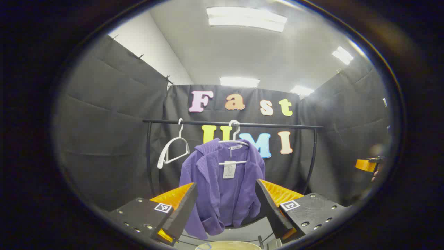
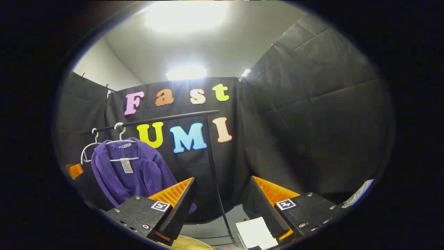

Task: Grasp the clothes on the hanger with both hands and then place them into the laundry hamper below.

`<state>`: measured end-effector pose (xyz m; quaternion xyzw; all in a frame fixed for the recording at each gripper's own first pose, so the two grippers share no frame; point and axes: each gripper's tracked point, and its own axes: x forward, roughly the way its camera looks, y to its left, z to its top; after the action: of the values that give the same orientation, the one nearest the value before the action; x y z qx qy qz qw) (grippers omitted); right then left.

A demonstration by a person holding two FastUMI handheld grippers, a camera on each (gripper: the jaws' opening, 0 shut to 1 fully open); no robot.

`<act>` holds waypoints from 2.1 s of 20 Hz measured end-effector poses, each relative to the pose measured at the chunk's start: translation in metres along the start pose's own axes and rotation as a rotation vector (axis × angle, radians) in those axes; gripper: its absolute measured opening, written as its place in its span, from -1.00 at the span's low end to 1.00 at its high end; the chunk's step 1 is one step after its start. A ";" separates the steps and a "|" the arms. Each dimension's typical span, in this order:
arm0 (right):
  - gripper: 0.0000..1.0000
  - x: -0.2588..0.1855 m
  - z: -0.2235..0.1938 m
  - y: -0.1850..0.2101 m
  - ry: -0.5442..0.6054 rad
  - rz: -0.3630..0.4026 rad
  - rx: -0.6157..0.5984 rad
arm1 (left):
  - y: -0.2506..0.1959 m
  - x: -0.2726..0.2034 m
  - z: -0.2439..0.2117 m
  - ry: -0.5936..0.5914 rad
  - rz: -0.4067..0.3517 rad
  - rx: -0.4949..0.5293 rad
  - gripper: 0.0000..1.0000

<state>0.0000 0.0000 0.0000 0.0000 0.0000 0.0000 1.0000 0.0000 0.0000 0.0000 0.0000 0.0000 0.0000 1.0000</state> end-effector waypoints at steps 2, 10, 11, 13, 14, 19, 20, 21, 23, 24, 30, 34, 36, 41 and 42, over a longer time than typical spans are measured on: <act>0.89 -0.002 0.005 -0.001 -0.012 -0.006 -0.020 | 0.002 -0.006 0.005 -0.014 0.007 -0.023 1.00; 0.91 0.003 0.029 0.025 -0.039 0.060 -0.037 | 0.005 0.006 -0.002 0.027 0.027 -0.028 0.92; 0.84 0.006 0.033 0.029 -0.041 0.069 -0.036 | 0.005 0.007 -0.002 0.031 0.027 -0.035 1.00; 0.91 0.010 0.043 0.041 -0.054 0.091 -0.039 | 0.005 0.008 -0.003 0.043 0.029 -0.045 1.00; 0.91 0.013 0.047 0.049 -0.059 0.108 -0.044 | 0.006 0.009 -0.003 0.053 0.033 -0.046 0.92; 0.91 0.032 0.063 0.100 -0.048 0.205 -0.077 | 0.015 0.019 -0.003 0.088 0.062 -0.040 0.92; 0.91 0.037 0.065 0.109 -0.047 0.218 -0.075 | 0.014 0.022 0.000 0.090 0.061 -0.036 1.00; 0.91 0.041 0.066 0.119 -0.044 0.233 -0.076 | 0.014 0.025 0.001 0.090 0.058 -0.029 1.00; 0.84 0.051 0.062 0.135 -0.025 0.260 -0.085 | 0.012 0.031 0.005 0.091 0.057 -0.012 0.92; 0.84 0.057 0.061 0.144 -0.011 0.275 -0.088 | 0.012 0.036 0.005 0.093 0.058 -0.005 1.00; 0.91 0.103 0.040 0.209 0.060 0.389 -0.088 | 0.010 0.078 -0.001 0.119 0.122 -0.050 0.92; 0.91 0.149 0.007 0.252 0.137 0.475 -0.074 | 0.022 0.117 -0.017 0.151 0.203 -0.050 1.00; 0.91 0.172 -0.012 0.269 0.174 0.508 -0.082 | 0.028 0.139 -0.028 0.167 0.249 -0.050 0.92; 0.92 0.212 -0.060 0.312 0.270 0.608 -0.066 | 0.037 0.185 -0.062 0.227 0.347 -0.088 1.00; 0.92 0.219 -0.066 0.318 0.284 0.621 -0.061 | 0.038 0.191 -0.067 0.234 0.368 -0.089 1.00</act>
<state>0.2194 0.3182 -0.0662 -0.0298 0.1392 0.3043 0.9419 0.1909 0.0377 -0.0666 -0.0440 0.1160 0.1824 0.9754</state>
